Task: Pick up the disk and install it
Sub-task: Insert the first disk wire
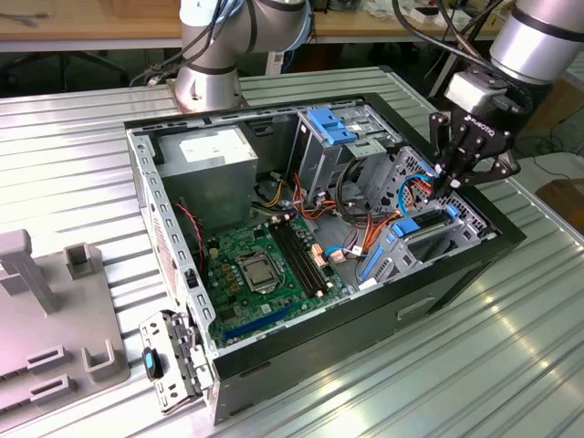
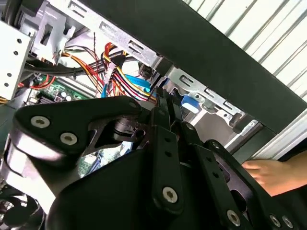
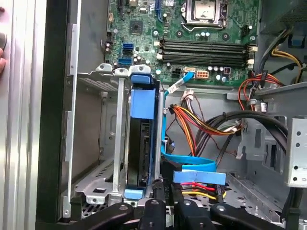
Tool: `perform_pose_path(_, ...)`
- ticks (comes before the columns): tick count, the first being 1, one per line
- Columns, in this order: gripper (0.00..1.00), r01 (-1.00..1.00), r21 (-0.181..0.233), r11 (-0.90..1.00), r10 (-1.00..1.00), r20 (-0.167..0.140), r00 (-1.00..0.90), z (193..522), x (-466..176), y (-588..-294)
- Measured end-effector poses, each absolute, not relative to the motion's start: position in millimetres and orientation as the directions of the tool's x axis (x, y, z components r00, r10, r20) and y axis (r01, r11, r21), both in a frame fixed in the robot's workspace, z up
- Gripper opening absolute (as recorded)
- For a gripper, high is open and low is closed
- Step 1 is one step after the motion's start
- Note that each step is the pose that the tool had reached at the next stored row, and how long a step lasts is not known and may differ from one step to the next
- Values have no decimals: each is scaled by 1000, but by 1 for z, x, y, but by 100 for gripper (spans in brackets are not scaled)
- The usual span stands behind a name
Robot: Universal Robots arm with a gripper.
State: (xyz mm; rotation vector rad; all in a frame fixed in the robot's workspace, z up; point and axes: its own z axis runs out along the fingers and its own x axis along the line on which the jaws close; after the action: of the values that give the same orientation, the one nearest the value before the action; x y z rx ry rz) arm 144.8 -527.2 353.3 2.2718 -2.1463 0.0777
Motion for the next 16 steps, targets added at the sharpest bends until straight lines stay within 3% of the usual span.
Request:
perform_pose_path(1,16,-998,-42,-42,-998,47,40,353,140,-527)
perform_pose_path(16,16,-999,-43,26,-999,47,-28,353,131,-545)
